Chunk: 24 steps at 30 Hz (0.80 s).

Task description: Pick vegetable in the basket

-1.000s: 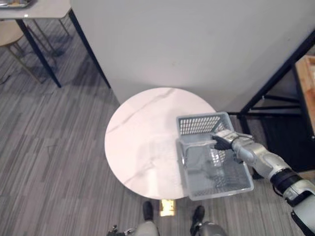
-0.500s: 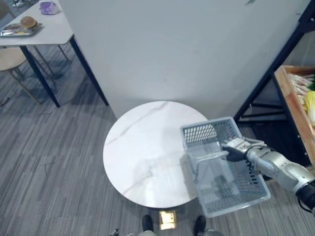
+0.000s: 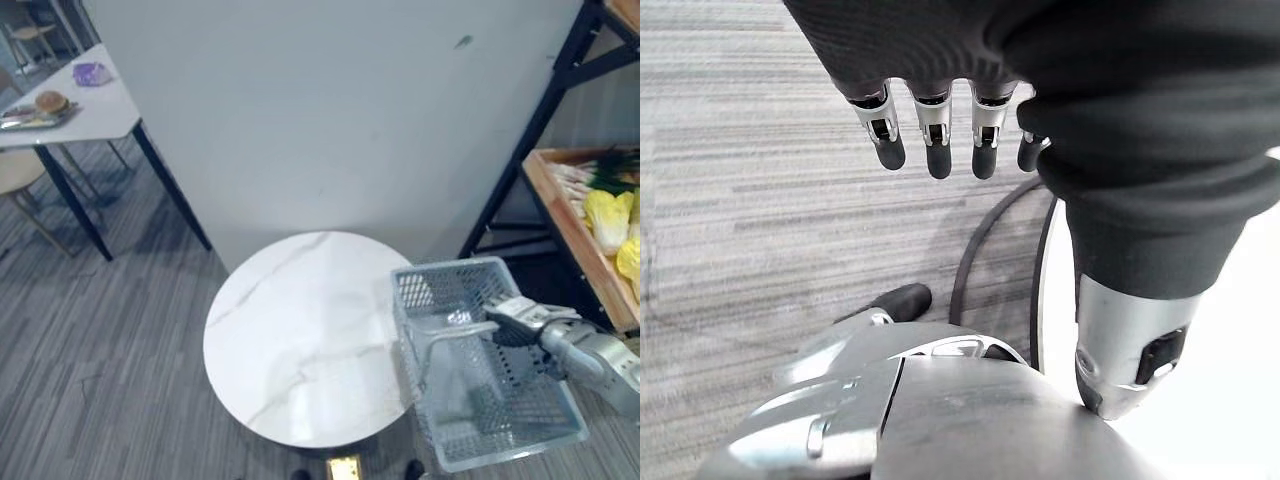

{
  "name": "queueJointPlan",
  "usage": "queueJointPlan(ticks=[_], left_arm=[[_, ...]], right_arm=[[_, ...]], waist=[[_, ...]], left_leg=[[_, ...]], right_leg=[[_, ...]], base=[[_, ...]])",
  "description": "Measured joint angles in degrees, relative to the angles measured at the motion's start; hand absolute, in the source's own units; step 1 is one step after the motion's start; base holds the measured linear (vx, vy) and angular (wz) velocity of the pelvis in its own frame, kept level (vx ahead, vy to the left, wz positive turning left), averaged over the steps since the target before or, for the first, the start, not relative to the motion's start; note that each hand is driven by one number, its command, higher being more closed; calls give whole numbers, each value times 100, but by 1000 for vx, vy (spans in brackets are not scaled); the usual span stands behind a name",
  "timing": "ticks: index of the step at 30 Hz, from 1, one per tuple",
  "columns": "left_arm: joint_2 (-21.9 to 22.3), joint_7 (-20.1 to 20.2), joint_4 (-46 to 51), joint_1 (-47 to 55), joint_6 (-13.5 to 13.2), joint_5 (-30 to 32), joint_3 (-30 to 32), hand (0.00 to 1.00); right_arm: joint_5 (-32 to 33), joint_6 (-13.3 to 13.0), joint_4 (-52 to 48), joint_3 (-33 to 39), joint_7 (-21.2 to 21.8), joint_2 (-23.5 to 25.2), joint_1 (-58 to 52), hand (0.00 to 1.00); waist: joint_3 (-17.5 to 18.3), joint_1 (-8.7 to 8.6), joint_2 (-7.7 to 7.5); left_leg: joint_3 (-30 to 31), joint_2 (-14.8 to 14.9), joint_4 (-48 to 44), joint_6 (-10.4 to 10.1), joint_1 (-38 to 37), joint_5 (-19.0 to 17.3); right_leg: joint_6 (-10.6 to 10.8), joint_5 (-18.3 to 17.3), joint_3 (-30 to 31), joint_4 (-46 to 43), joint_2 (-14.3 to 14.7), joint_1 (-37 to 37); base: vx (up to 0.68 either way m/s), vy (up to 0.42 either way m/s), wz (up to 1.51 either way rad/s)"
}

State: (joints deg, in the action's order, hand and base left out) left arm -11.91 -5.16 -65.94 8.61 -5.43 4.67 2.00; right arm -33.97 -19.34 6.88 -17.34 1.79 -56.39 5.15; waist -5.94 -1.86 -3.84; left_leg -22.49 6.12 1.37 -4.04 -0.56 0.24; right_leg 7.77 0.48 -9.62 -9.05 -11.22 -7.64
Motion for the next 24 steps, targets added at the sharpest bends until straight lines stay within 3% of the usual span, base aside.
queueJointPlan(ticks=[1,2,3,4,5,6,7,8,9,10,11,12,13,15,17,18,20,22,24], left_arm=[[-53,4,15,-2,-21,67,-80,0],[-179,29,66,-5,-30,73,-174,0],[-224,44,104,-9,-29,74,-180,0],[-211,70,84,-9,-15,120,-279,0],[-176,92,68,-4,-16,139,-311,0],[-208,62,88,-8,-13,109,-256,0],[-311,51,120,-24,-11,111,-263,0],[-361,81,64,-90,39,114,-270,0],[-250,118,-98,-125,61,111,-256,0],[-207,114,-113,-147,61,107,-284,0],[-168,113,-141,-195,63,101,-339,0],[-178,121,-176,-250,66,102,-349,0],[-182,119,-175,-260,62,103,-370,0],[-184,115,-168,-315,61,64,-385,0],[-179,113,-245,-467,73,63,-387,0],[-148,112,-251,-494,73,64,-388,0],[45,90,-275,-495,74,107,-389,0],[129,91,-354,-493,67,122,-402,0],[143,86,-364,-470,71,130,-396,0]], right_arm=[[-149,61,-80,102,-52,0,-5,100],[-277,127,-217,109,-134,15,1,100],[-385,161,-249,100,-159,60,27,100],[-464,209,-264,51,-169,71,41,100],[-558,279,-277,-203,-169,139,324,100],[-608,258,-287,-422,-180,152,527,100],[-608,231,-299,-563,-207,144,639,100],[-615,231,-290,-613,-207,209,839,100],[-634,223,-351,-642,-207,267,999,100],[-643,206,-401,-640,-209,264,1025,100],[-647,169,-421,-648,-211,313,1061,100],[-658,171,-394,-739,-210,365,1123,100],[-662,174,-392,-825,-209,366,1191,100],[-678,163,-392,-1040,-209,373,1460,100],[-734,160,-391,-1106,-210,372,1517,100],[-766,161,-382,-1141,-210,370,1516,100],[-882,163,-373,-1251,-211,325,1362,100],[-889,175,-372,-1233,-211,284,1133,100],[-889,167,-383,-1156,-228,284,841,100]], waist=[[-6,-23,-16],[-9,-140,-179],[-22,-130,-245],[-18,-109,-54],[-90,-38,132],[-187,-65,67],[-212,-56,-72],[-216,50,-47],[-198,140,103],[-204,101,104],[-195,37,84],[-156,64,22],[-140,72,-3],[-112,74,-45],[-103,64,-59],[-104,52,-26],[-66,1,322],[-34,-99,508],[-24,-132,543]], left_leg=[[-238,-45,-71,64,156,-60],[-518,-257,-334,100,278,-96],[-588,-336,-573,137,359,-184],[-841,-219,-571,298,344,-286],[-1369,96,-532,483,261,-381],[-1661,279,-822,582,250,-563],[-1889,383,-1221,594,255,-847],[-2262,614,-1448,610,262,-1115],[-2861,834,-1232,626,143,-1007],[-3017,794,-1164,635,90,-973],[-3299,741,-1110,605,3,-931],[-3619,735,-1158,610,33,-933],[-3777,739,-1187,610,64,-932],[-4298,884,-1461,639,324,-946],[-4536,1039,-1758,677,500,-956],[-4607,1113,-1858,679,524,-955],[-4727,1498,-2185,676,525,-920],[-4708,1788,-2420,681,465,-763],[-4560,2085,-2684,667,372,-446]], right_leg=[[144,95,310,17,-7,-260],[163,104,566,186,-128,-503],[194,83,549,397,-188,-524],[323,-244,91,870,-157,-312],[-720,-371,-882,-169,-225,-570],[-1170,-322,-1450,-1425,-450,-719],[-1436,-128,-1965,-2116,-675,-652],[-1439,166,-2197,-1375,-302,-544],[-1472,210,-2206,-1148,-75,-333],[-1484,-98,-2289,-1682,-215,-326],[-1020,-457,-2339,-2228,-453,-99],[-796,-539,-2341,-2121,-626,184],[-707,-507,-2355,-1946,-675,312],[-135,-138,-2443,-825,-708,670],[71,-23,-2407,82,-568,843],[81,-39,-2449,312,-485,899],[37,-67,-2466,807,-139,1033],[-84,-140,-2497,913,69,1191],[-238,-239,-2466,893,208,1321]], base=[[-96,136,-88],[-98,146,-95],[-24,133,-99],[-21,163,-147],[-18,200,-176],[-41,189,-173],[-62,128,-179],[-139,58,-213],[-177,98,-199],[-144,97,-166],[-43,111,-144],[0,48,-145],[-12,-26,-152],[-22,-118,-144],[-28,-224,-94],[-43,-325,-80],[-78,-308,-51],[-92,-193,-11],[-114,-216,-13]])
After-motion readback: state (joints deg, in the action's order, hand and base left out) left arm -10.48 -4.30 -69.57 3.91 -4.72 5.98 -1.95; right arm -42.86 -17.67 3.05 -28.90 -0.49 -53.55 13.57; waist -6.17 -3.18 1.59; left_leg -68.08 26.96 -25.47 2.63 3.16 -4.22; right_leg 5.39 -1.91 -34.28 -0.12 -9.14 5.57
